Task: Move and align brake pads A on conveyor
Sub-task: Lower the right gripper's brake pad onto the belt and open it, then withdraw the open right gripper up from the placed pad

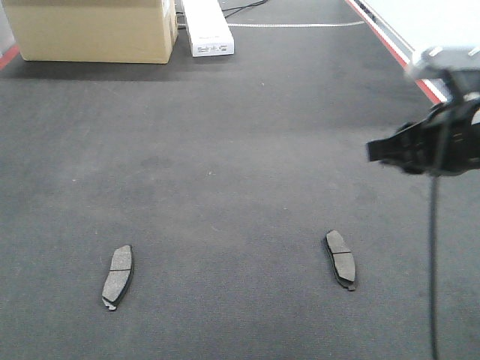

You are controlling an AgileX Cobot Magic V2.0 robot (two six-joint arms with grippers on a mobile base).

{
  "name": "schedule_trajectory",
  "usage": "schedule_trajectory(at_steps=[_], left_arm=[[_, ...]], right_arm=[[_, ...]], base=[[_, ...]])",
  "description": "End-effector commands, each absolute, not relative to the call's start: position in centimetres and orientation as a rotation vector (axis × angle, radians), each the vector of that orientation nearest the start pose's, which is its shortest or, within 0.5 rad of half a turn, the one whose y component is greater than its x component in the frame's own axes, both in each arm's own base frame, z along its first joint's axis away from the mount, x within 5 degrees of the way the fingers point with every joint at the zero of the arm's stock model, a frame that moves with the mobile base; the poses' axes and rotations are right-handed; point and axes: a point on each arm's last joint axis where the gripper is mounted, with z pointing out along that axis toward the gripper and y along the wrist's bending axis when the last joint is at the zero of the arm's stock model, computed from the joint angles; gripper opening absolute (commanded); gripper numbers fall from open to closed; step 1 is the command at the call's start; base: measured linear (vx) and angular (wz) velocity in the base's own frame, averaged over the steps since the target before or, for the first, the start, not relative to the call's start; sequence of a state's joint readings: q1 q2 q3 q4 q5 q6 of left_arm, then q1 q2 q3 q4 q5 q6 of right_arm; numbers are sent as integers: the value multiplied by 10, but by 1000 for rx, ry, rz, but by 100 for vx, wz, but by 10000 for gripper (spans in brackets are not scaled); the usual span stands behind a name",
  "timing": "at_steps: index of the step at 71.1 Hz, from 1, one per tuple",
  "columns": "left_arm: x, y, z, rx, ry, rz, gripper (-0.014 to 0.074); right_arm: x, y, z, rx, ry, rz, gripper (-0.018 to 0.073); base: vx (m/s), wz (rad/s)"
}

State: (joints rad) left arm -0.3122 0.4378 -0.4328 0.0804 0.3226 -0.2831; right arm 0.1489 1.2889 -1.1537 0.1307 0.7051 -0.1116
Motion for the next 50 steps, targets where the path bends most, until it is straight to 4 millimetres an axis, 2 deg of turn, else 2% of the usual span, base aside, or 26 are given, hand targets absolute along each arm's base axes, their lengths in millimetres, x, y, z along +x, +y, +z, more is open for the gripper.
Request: schedule_trajectory(at_steps=[1, 10, 30, 44, 50], left_arm=[[94, -29, 314, 82, 1721, -367, -8], [94, -29, 314, 82, 1721, -367, -8], [94, -29, 314, 82, 1721, -367, -8], [94, -29, 314, 82, 1721, -367, -8], [94, -29, 314, 82, 1721, -367, -8]], right_arm=[[251, 44, 377, -228, 2149, 150, 99], [216, 38, 364, -217, 2095, 142, -14], [133, 24, 334, -235, 1985, 103, -9], [90, 17, 313, -260, 1845, 70, -9], [79, 15, 306, -252, 1793, 69, -9]], base=[[0, 0], [0, 0], [0, 0], [0, 0], [0, 0]])
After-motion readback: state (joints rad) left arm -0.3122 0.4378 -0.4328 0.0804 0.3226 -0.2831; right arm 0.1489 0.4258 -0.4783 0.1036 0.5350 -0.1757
